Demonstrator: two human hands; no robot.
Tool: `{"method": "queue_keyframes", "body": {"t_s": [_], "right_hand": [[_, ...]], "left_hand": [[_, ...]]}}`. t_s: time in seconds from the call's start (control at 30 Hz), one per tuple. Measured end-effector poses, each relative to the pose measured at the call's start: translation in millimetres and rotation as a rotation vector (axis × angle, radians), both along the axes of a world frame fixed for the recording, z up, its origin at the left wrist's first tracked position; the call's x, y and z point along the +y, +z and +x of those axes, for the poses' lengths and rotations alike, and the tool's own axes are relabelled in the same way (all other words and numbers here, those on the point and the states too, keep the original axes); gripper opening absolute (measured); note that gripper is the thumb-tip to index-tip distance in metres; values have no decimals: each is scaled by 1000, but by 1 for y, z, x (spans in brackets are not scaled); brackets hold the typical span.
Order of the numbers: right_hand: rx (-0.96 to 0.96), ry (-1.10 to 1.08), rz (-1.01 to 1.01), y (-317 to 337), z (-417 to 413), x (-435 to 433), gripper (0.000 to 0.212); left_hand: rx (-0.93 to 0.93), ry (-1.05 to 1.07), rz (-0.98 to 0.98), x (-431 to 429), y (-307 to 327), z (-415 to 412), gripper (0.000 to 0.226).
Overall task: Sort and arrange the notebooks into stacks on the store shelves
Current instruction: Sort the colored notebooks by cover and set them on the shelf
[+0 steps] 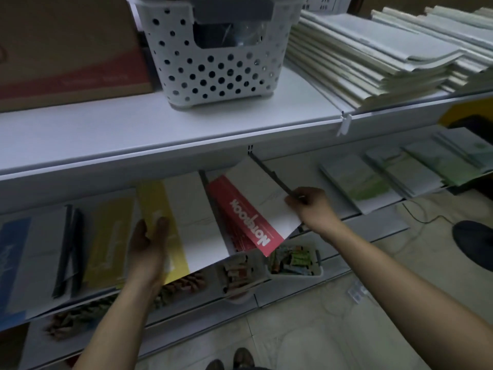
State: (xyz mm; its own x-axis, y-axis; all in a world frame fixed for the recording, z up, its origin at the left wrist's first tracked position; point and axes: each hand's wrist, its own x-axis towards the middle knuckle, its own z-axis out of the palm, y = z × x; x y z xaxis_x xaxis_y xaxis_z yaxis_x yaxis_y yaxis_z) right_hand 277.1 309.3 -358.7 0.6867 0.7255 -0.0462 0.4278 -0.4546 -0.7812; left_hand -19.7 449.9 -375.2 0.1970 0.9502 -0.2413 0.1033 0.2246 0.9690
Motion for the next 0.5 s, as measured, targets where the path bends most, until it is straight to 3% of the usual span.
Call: {"method": "queue_keyframes", "body": {"t_s": [0.07, 0.23, 0.3, 0.37, 0.43, 0.5], "right_hand": [[73, -115, 18, -13, -3, -5, 17], [-64, -245, -56, -39, -17, -4, 20], [-174, -288, -133, -46, -21, -4, 22], [-349, -318, -190, -46, -28, -6, 41], [-364, -303, -20, -37, -44, -5, 48], [-100, -172, 192, -21, -72, -1, 38]], "left_hand": [[31, 19, 40, 8, 0, -9, 66], [-31, 21, 29, 14, 2, -11, 55], [-54, 3, 25, 8, 3, -4, 47], [-81, -17, 23, 0, 2, 6, 38], [-85, -25, 25, -11, 4, 16, 37], [-78, -48, 22, -18, 1, 23, 33]]}}
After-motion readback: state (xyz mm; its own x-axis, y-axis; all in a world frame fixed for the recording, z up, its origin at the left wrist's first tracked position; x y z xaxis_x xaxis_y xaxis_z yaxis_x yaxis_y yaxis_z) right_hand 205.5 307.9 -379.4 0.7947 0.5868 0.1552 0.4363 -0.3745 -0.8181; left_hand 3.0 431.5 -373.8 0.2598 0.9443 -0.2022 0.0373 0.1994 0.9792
